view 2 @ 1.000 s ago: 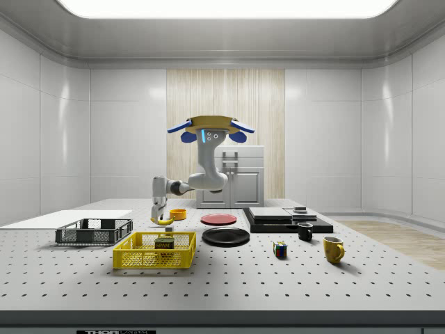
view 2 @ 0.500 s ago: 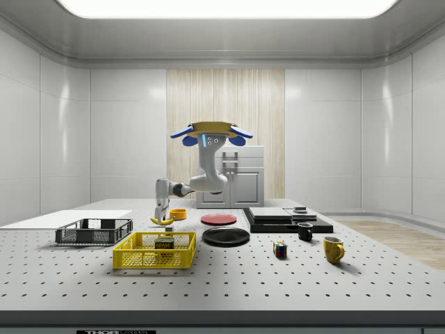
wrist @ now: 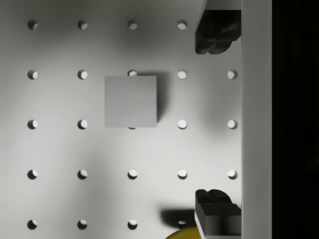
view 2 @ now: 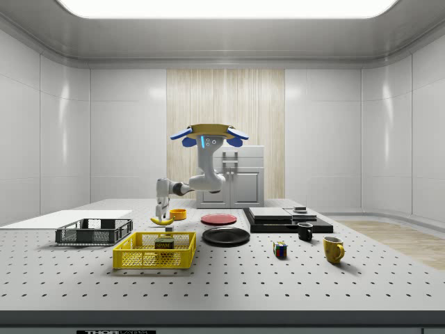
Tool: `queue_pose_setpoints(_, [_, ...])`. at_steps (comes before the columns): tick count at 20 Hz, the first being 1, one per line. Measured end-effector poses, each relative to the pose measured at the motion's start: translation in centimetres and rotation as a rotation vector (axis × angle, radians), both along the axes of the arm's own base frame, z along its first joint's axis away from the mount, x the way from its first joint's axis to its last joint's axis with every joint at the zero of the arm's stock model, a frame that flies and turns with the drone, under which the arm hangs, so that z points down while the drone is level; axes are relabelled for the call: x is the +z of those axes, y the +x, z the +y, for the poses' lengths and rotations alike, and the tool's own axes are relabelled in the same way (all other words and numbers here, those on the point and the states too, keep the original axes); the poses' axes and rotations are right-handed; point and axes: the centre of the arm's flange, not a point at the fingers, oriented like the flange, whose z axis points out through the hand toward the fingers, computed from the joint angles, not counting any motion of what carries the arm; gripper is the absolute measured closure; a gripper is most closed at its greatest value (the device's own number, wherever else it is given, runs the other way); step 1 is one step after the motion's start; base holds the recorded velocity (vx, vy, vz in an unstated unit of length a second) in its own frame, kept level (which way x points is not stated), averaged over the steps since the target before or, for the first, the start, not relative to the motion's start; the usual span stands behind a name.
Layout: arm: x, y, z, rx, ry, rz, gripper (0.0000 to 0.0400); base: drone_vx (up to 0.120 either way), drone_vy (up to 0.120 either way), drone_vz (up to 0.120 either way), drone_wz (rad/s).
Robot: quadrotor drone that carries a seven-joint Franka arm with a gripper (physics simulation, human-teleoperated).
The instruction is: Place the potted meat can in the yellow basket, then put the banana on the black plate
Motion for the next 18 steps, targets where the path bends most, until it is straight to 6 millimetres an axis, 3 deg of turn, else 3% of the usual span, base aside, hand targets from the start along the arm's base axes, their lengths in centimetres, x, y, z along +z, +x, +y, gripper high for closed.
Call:
queue_pose_setpoints(3, [0.00, 0.00, 0.00, 0.000, 0.000, 0.000, 0.0000, 0.000, -0.120, 0.000, 0.000])
queue_pose_setpoints(8, [0.00, 0.00, 0.00, 0.000, 0.000, 0.000, 0.0000, 0.000, -0.120, -0.104, 0.000])
queue_pose_setpoints(14, [0.00, 0.00, 0.00, 0.000, 0.000, 0.000, 0.0000, 0.107, -0.120, 0.000, 0.000])
queue_pose_setpoints(18, [0.00, 0.00, 0.00, 0.000, 0.000, 0.000, 0.0000, 0.000, -0.120, -0.060, 0.000])
